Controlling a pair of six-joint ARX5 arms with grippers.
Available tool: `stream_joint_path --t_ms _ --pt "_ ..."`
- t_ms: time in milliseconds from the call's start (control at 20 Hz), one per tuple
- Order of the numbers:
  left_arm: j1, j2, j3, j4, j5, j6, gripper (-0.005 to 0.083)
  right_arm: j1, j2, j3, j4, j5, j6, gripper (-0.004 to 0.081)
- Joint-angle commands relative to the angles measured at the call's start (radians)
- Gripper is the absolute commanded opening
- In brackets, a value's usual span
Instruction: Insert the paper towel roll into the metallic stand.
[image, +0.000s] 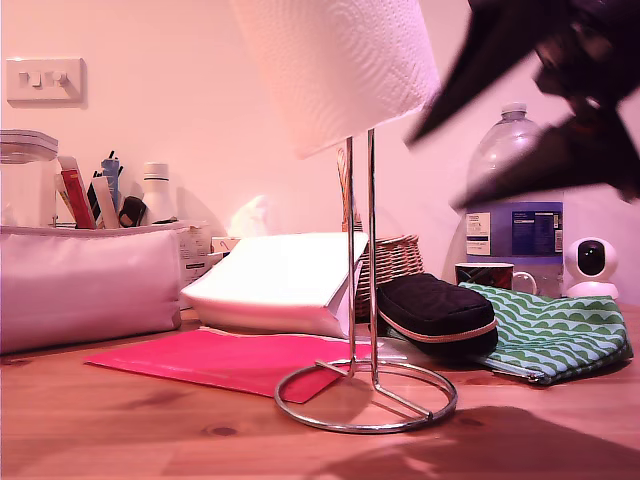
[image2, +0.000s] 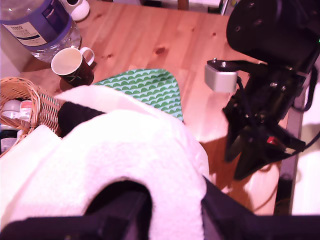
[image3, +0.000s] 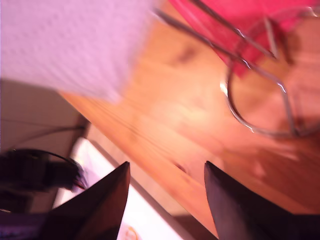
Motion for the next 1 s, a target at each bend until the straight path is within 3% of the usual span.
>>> stream_joint_path --t_ms 0,150,950 --pt "-0.018 0.056 -0.038 -0.021 -0.001 0.015 -0.0022 0.004 -0.011 0.013 -0.056 0.028 -0.038 0.0423" --pt "-0.022 0.056 -0.038 -0.023 -0.024 0.027 -0.0022 0.004 -0.011 0.013 -0.114 0.069 -0.082 0.0423" --pt "-0.018 0.188 -0.038 -0.023 -0.054 0.04 -0.0022 0.004 -0.011 0.013 -0.163 0.087 -0.114 0.0423"
